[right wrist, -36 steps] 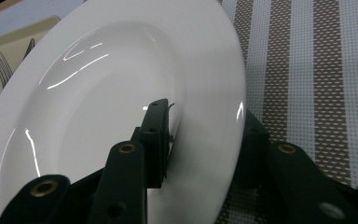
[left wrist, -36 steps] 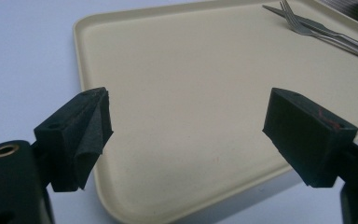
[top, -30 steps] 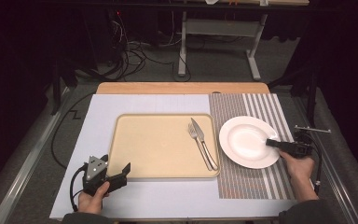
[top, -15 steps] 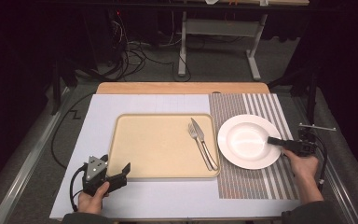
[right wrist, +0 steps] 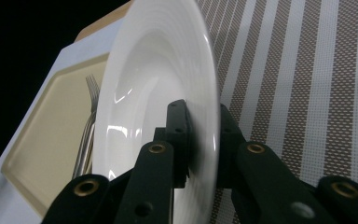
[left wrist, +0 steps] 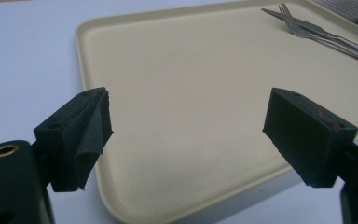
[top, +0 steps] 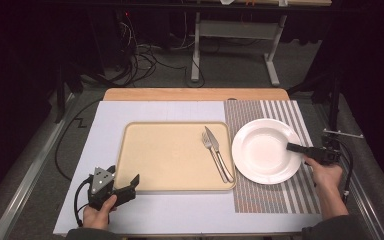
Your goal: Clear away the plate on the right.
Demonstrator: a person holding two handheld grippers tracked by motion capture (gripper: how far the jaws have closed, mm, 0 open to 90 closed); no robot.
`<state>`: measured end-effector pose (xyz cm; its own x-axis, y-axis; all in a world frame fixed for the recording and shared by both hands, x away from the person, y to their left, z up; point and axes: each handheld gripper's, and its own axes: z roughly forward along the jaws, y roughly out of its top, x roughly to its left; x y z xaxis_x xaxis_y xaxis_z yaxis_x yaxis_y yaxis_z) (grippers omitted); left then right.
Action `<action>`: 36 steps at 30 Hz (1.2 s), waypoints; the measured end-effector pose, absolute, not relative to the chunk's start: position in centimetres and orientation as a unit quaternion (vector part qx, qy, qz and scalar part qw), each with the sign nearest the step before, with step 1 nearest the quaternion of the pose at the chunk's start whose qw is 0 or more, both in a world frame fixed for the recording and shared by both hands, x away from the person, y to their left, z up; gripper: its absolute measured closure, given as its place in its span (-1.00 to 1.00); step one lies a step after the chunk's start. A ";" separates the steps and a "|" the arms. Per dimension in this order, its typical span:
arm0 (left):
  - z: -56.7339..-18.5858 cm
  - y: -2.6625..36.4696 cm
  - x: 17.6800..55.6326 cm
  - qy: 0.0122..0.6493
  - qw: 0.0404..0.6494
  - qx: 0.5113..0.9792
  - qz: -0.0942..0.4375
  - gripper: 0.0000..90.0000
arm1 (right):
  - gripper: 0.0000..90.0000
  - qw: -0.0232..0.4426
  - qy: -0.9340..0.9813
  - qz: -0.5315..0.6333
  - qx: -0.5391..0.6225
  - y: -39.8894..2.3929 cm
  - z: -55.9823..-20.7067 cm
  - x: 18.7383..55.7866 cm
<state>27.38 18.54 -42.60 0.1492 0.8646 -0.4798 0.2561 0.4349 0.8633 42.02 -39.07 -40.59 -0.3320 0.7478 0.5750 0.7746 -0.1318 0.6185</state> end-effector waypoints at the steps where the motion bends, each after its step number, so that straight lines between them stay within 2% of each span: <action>1: -42.6 18.5 27.4 0.601 0.597 0.466 0.255 -0.65 | 0.83 0.011 -0.662 -0.479 -0.577 -39.0 -40.4 42.0; 12: -42.5 18.6 27.4 0.599 0.598 0.467 0.255 -0.65 | 0.83 0.000 -0.682 -0.460 -0.568 -38.7 -39.1 42.0; 22: -42.4 18.9 27.4 0.599 0.601 0.462 0.258 -0.65 | 0.83 0.010 -0.683 -0.476 -0.554 -37.9 -37.4 42.2; 36: -42.3 19.0 27.3 0.597 0.605 0.458 0.261 -0.65 | 0.83 0.034 -0.696 -0.487 -0.527 -34.0 -36.4 43.1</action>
<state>27.30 19.02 -42.26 0.1515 0.8623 -0.4831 0.2317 0.4441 0.8655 43.08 -33.98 -36.39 -0.4432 0.6999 0.5602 0.7654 -0.0298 0.6428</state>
